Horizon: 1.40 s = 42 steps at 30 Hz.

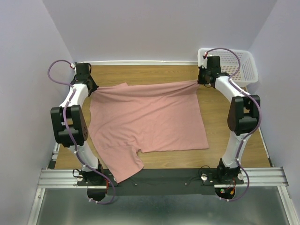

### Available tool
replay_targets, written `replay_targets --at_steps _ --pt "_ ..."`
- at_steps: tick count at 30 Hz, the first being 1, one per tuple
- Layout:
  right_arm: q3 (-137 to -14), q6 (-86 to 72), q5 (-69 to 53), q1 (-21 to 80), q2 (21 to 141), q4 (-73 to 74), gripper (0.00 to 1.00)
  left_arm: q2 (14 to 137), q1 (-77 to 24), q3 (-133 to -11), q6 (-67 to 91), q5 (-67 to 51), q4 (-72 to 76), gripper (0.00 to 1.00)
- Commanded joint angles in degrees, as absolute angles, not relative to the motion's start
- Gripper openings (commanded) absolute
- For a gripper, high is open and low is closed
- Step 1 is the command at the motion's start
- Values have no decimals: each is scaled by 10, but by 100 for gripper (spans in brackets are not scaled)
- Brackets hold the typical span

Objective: Fold and stack the t-shirts
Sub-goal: Fold the tshirt

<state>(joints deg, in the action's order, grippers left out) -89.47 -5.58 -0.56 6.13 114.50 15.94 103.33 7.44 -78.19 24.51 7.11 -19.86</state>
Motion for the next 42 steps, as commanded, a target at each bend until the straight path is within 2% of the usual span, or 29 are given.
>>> replay_targets --at_steps 1,9,18,42 --pt "-875 -62 -10 52 1109 156 1 995 85 -770 243 114 -216 0" --pt "-831 -73 32 42 1081 159 1 975 87 -751 240 132 -221 0" --pt "-833 -73 12 35 1066 160 1 960 86 -722 241 131 -224 0" --pt "-722 -108 -11 34 1039 163 1 926 98 -621 268 128 -223 0"
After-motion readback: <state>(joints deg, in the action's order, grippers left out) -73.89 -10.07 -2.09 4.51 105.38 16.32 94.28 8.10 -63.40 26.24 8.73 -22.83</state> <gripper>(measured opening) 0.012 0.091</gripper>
